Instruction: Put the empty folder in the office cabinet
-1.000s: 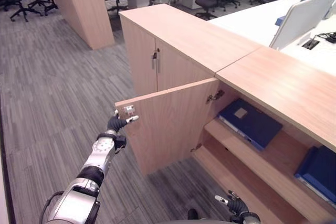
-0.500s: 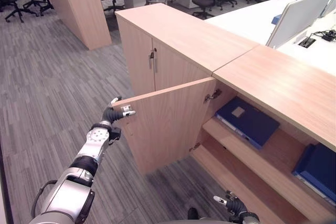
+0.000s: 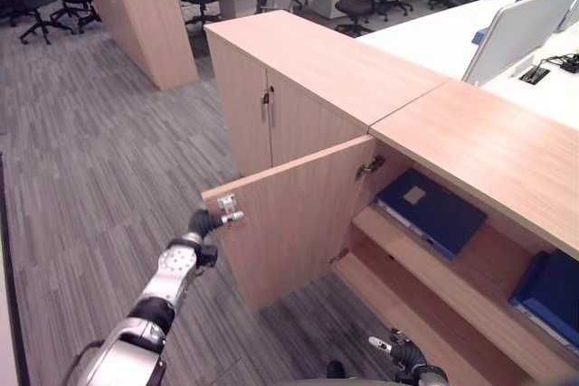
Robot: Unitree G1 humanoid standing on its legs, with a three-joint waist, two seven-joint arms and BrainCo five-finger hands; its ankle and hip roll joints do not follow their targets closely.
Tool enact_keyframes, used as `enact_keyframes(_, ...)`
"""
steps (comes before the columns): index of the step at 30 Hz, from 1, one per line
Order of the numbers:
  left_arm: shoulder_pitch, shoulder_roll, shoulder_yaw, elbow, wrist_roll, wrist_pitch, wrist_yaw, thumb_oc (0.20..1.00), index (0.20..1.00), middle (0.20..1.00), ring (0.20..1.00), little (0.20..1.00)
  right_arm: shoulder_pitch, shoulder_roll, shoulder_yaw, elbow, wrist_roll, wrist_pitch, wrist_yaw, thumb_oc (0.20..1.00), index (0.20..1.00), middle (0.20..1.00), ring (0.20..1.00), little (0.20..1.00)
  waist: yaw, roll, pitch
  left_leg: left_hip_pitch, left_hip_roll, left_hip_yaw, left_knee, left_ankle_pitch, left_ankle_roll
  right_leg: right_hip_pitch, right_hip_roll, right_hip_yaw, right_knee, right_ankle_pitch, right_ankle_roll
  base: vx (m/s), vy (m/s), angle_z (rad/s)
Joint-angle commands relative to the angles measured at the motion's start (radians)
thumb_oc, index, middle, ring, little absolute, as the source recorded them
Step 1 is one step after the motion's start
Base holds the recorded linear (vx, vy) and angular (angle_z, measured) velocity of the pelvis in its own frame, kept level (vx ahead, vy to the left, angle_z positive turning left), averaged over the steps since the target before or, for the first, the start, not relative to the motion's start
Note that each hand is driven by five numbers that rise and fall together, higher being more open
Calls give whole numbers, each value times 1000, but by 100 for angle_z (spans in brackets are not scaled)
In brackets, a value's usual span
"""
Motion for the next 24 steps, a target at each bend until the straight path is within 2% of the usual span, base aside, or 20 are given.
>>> enact_keyframes(1,-46,-65,-75,-28,42,-27,-77,1000,1000,1000,1000,1000,-54,-12,-19,11,33,-14,1,1000,1000,1000,1000,1000,-42,1,23,-48,20,9,3,-18,-41,46,-108,1,67,-71,138,-146,30,-6)
enact_keyframes(3,2,-64,-74,-70,15,-24,-92,1000,1000,1000,1000,1000,-74,-17,-36,-1,46,-17,-7,1000,1000,1000,1000,1000,-37,10,40,-63,18,23,3,-12,-36,15,-115,7,83,-61,146,-153,23,-21)
enact_keyframes(5,27,-57,-78,-109,-9,-20,-99,1000,1000,1000,1000,1000,-110,-15,-46,-10,63,-14,-17,1000,1000,1000,1000,1000,-27,26,72,-89,28,54,3,4,-29,-49,-122,8,157,-48,153,-307,6,-50)
enact_keyframes(6,89,-29,-77,-169,-18,-8,-121,1000,1000,1000,1000,1000,-135,-17,-49,-30,63,-16,-19,1000,1000,1000,1000,1000,18,59,81,-131,59,125,9,33,-26,-51,-164,-168,256,-105,118,-337,14,-73)
enact_keyframes(7,91,-29,-77,-172,-19,-7,-121,1000,1000,1000,1000,1000,-133,-17,-49,-31,63,-16,-19,1000,1000,1000,1000,1000,16,57,80,-131,58,123,10,32,-26,-54,-166,-169,265,-112,118,-287,48,-106)
enact_keyframes(8,120,-20,-75,-195,-21,-4,-130,1000,1000,1000,1000,1000,-147,-17,-47,-33,58,-15,-23,1000,1000,1000,1000,1000,32,66,82,-136,65,152,17,36,-22,-42,-183,-231,318,-142,106,-60,18,-106)
enact_keyframes(9,121,-20,-75,-197,-21,-3,-130,1000,1000,1000,1000,1000,-148,-17,-47,-33,58,-15,-24,1000,1000,1000,1000,1000,33,66,80,-139,65,153,16,40,-22,-45,-182,-231,316,-139,104,-85,25,-98)
enact_keyframes(12,199,1,-74,-246,-17,4,-157,1000,1000,1000,1000,1000,-170,-11,-47,-19,47,-12,-24,1000,1000,1000,1000,1000,63,66,75,-134,73,222,22,43,-15,-13,-211,-311,374,-158,100,-80,-29,-45)
enact_keyframes(14,245,25,-97,-281,16,0,-182,1000,1000,1000,1000,1000,-205,-10,-47,14,57,-10,-25,1000,1000,1000,1000,1000,90,57,60,-147,77,278,27,54,-19,42,-222,-362,320,-147,116,-140,-128,-77)
enact_keyframes(16,273,29,-96,-292,19,1,-190,1000,1000,1000,1000,1000,-211,-11,-48,20,55,-9,-27,1000,1000,1000,1000,1000,98,55,54,-147,76,293,27,57,-19,58,-221,-361,287,-144,119,-65,-134,-115)
enact_keyframes(17,316,31,-91,-317,14,2,-202,1000,1000,1000,1000,1000,-203,-18,-48,20,55,-10,-26,1000,1000,1000,1000,1000,98,65,45,-146,84,313,27,70,-27,78,-201,-342,225,-153,117,-28,-147,-104)
enact_keyframes(18,316,31,-91,-317,14,2,-202,1000,1000,1000,1000,1000,-203,-18,-48,20,55,-10,-26,1000,1000,1000,1000,1000,98,65,45,-146,84,314,27,70,-27,79,-200,-342,224,-152,117,-40,-194,-100)
enact_keyframes(19,342,27,-99,-321,24,2,-212,1000,1000,1000,1000,1000,-204,-30,-50,20,54,-7,-21,1000,1000,1000,1000,1000,85,78,45,-146,91,321,27,84,-38,87,-177,-316,182,-161,114,-49,-129,-71)
enact_keyframes(22,350,5,-106,-321,19,7,-216,1000,1000,1000,1000,1000,-207,-46,-52,27,52,-6,-23,1000,1000,1000,1000,1000,74,99,48,-148,106,332,27,100,-53,92,-158,-294,146,-161,109,-66,-139,-89)
enact_keyframes(24,344,-36,-121,-317,10,8,-214,1000,1000,1000,1000,1000,-208,-76,-64,52,50,-5,-32,1000,1000,1000,1000,1000,36,127,58,-147,130,353,29,125,-76,105,-125,-247,86,-164,98,-80,-196,-60)
